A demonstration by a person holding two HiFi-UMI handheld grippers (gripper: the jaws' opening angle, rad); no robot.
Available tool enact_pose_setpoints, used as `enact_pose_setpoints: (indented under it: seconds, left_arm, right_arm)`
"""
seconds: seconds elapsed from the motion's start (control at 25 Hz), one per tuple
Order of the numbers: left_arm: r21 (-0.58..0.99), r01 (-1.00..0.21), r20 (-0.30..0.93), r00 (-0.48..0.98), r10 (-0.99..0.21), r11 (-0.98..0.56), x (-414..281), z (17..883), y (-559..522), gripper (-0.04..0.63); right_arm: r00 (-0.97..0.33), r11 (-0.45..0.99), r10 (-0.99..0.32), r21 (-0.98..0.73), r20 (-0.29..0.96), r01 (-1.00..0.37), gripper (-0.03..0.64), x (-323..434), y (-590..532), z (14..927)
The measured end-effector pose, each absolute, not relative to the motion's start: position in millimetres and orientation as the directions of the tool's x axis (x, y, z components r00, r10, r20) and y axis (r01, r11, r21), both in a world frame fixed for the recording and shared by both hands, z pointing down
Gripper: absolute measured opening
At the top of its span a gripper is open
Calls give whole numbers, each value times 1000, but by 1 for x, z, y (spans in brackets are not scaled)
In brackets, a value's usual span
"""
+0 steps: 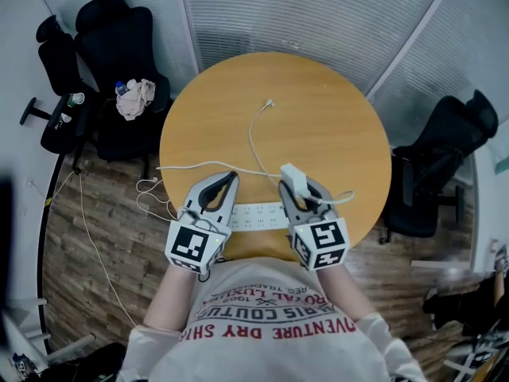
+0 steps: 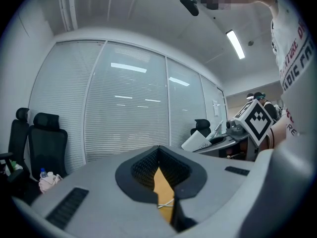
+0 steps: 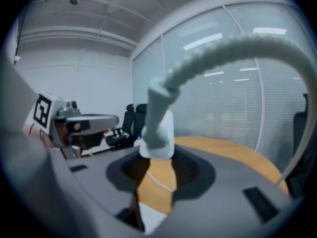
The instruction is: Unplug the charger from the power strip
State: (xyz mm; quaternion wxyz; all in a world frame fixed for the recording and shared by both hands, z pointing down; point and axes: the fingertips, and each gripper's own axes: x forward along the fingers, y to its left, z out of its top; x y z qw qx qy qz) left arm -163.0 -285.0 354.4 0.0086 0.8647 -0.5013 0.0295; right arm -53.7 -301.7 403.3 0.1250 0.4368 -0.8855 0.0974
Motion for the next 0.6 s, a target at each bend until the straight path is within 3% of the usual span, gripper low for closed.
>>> enact_pose_setpoints:
  seconds: [0.6]
  left_arm:
    - [2, -874, 95, 484, -870, -486, -169, 372, -292, 34]
  right_arm:
    - [-587, 596, -731, -92, 348, -798, 153, -60, -307, 419]
